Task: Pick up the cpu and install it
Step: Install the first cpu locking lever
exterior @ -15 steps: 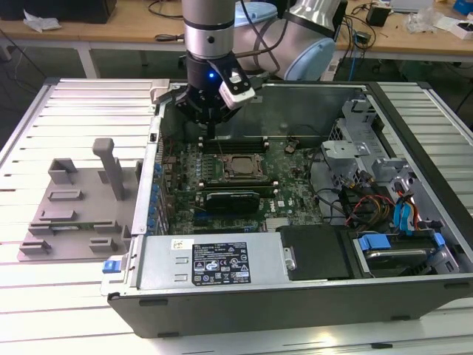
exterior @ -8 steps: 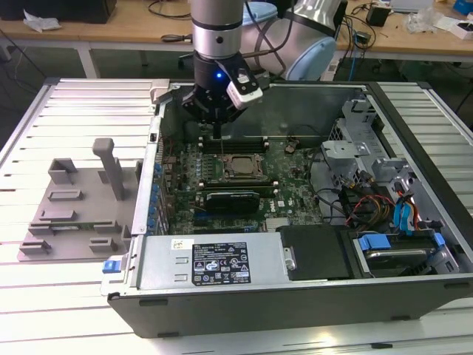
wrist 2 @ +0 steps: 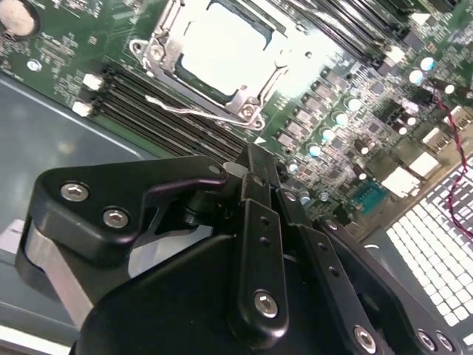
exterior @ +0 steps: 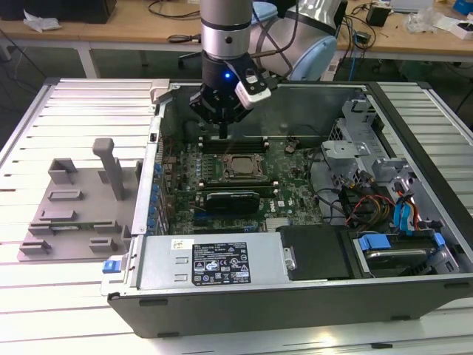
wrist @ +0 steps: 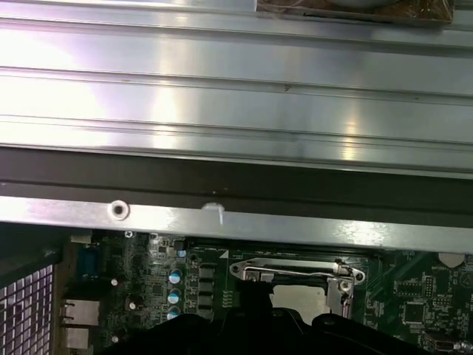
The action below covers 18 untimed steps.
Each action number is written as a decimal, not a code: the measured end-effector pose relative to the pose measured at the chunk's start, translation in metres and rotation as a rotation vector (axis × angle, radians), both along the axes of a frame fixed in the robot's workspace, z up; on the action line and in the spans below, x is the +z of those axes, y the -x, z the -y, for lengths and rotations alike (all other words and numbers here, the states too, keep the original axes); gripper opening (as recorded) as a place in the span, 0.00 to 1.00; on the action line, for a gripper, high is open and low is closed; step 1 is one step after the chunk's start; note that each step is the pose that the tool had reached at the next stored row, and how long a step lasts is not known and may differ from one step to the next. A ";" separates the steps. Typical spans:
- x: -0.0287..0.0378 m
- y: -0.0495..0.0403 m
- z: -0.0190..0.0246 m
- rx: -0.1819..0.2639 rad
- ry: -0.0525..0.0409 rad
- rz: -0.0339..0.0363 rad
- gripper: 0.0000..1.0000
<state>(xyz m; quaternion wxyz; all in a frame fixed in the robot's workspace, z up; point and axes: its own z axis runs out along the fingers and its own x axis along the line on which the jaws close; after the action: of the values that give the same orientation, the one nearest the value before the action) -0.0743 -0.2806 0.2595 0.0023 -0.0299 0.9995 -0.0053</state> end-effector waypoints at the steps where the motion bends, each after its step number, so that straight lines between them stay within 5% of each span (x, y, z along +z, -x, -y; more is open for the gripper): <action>1: 0.0000 -0.0031 0.0000 0.000 0.0000 -0.0004 0.11; 10: 0.0001 -0.0235 0.0000 0.000 0.0002 -0.0030 0.11; 18: 0.0000 -0.0310 0.0000 0.000 0.0000 -0.0037 0.11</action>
<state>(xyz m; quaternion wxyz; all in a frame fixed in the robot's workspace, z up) -0.0433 -0.2806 0.2595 0.0005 -0.0299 0.9995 -0.0053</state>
